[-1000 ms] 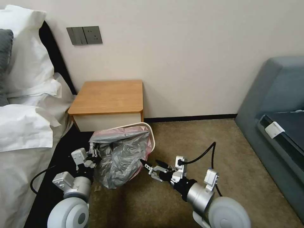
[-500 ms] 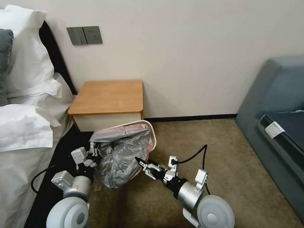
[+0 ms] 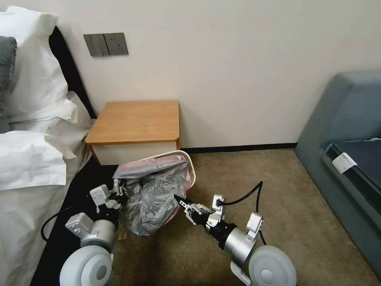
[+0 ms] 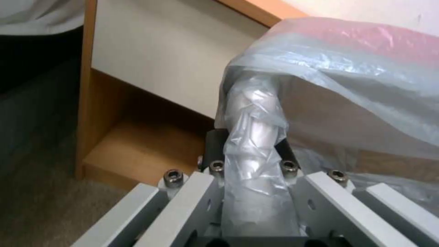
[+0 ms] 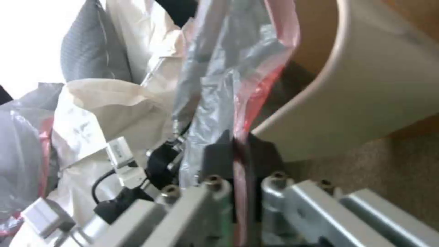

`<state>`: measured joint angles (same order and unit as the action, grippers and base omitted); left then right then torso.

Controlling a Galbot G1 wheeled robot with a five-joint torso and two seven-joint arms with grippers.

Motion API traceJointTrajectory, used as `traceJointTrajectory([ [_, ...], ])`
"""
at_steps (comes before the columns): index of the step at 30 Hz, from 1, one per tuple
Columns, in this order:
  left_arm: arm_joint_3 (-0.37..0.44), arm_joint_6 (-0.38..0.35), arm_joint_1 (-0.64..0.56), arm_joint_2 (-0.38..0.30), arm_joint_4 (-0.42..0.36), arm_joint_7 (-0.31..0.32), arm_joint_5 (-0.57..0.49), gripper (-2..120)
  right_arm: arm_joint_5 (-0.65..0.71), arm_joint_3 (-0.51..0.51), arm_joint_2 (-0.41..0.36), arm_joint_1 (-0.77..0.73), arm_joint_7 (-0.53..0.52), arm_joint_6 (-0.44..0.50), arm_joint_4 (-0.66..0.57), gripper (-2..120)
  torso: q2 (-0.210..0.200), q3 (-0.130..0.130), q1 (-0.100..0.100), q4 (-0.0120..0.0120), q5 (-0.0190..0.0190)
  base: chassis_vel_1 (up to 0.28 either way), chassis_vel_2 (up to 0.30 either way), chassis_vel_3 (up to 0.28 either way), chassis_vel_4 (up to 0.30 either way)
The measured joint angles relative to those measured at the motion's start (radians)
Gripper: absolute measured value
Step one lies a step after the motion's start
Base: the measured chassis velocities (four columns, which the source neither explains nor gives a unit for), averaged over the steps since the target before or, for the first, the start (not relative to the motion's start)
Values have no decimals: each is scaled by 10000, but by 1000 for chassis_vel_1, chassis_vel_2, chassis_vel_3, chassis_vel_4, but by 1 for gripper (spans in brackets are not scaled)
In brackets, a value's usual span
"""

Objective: Pick up the garbage bag from the table and place it over the trash can.

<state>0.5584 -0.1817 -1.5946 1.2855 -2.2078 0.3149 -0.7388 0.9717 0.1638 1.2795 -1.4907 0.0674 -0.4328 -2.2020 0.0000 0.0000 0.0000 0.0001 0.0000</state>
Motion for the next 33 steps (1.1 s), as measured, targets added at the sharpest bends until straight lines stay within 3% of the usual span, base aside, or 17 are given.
traceJointTrajectory([
  [2,0,-3,27,9,41,7,-13,5,-2,29,-20,-34,2,3,-59,0,0,0,0,0,0,0,0,0,0],
  [14,45,-3,66,15,213,29,-32,5,-40,616,-158,24,-37,42,-527,0,0,0,0,-1,1,0,0,0,0],
  [23,117,8,73,38,46,63,-407,5,-87,1519,-505,752,-22,88,-152,0,0,0,0,-1,1,0,0,0,0],
  [33,271,-163,58,54,-191,131,-818,5,-145,1726,-570,558,160,82,57,0,0,0,0,-1,1,0,0,0,0],
])
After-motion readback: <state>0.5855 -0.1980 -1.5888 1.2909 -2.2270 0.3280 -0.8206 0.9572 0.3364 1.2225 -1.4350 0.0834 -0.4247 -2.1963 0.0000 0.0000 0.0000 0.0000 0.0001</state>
